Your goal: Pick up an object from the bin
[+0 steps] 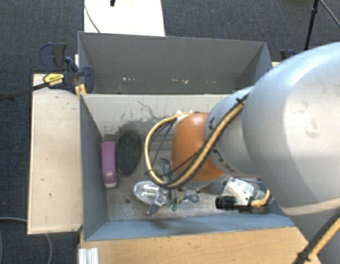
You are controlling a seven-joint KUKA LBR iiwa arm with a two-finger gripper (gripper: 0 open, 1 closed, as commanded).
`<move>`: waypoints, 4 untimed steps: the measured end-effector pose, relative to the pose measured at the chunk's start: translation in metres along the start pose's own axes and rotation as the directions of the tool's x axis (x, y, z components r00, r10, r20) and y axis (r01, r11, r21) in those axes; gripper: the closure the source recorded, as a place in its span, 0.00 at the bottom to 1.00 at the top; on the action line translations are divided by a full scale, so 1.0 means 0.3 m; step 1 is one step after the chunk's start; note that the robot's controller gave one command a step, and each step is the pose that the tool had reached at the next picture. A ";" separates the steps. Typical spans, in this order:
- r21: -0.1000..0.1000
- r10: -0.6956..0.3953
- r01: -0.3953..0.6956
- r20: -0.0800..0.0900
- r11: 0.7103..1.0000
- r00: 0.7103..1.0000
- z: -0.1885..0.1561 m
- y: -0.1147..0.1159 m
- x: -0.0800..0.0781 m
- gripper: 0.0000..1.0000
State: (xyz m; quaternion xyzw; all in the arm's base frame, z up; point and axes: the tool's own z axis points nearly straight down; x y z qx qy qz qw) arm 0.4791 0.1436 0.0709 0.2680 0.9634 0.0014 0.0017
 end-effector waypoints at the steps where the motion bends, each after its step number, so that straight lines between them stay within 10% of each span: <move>1: -0.001 0.000 0.000 0.001 1.000 1.000 -0.003 0.004 -0.001 0.00; 2: -0.003 0.003 -0.003 0.004 1.000 1.000 -0.007 0.005 -0.006 1.00; 4: -0.002 -0.006 0.006 0.002 1.000 1.000 -0.311 0.012 -0.013 1.00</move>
Offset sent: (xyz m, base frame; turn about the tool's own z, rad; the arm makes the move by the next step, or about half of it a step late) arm 0.0000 0.0000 0.0000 0.0000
